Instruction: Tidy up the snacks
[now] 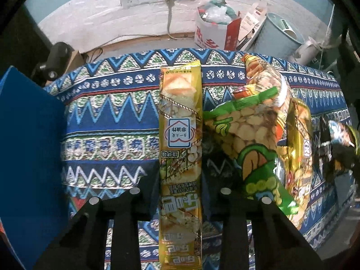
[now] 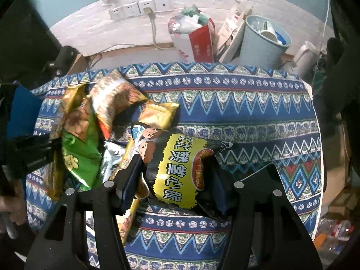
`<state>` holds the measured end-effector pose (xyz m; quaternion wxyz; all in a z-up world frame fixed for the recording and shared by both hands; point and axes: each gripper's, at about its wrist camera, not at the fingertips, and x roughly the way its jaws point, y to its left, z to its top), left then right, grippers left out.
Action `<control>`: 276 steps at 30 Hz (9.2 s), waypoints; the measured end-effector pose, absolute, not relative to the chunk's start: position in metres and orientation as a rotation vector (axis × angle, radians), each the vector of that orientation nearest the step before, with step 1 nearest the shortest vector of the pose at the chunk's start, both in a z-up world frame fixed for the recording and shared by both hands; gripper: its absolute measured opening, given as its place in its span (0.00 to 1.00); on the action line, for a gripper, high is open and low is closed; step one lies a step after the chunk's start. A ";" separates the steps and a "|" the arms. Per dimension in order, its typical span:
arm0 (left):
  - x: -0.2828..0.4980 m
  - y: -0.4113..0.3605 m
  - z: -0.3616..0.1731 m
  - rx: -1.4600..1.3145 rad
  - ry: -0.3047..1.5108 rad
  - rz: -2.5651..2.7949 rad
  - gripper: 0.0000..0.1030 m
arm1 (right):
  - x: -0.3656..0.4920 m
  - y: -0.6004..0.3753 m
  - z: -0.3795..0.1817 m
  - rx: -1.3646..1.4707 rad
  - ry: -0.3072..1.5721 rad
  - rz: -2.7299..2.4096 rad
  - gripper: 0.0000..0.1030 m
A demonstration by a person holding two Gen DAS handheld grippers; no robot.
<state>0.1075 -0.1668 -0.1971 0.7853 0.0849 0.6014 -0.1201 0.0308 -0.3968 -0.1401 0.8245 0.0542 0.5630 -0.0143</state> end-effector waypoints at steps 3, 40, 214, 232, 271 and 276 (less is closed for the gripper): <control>0.102 -0.160 -0.189 0.196 1.280 -0.264 0.31 | 0.032 -0.392 -0.133 0.107 1.182 -0.025 0.55; 0.043 -0.075 -0.065 0.271 1.001 -0.229 0.31 | 0.044 -0.276 -0.042 -0.016 0.997 0.139 0.55; 0.081 -0.185 -0.155 0.104 1.321 -0.336 0.78 | 0.016 -0.391 -0.188 0.078 1.353 -0.032 0.43; 0.097 -0.191 -0.197 0.015 1.356 -0.385 0.68 | 0.033 -0.380 -0.204 -0.016 1.321 -0.006 0.31; 0.039 -0.089 -0.080 0.154 1.080 -0.333 0.30 | 0.024 -0.312 -0.100 0.040 1.165 0.094 0.29; 0.033 -0.071 -0.064 0.148 1.054 -0.315 0.30 | 0.027 -0.290 -0.084 0.035 1.142 0.134 0.29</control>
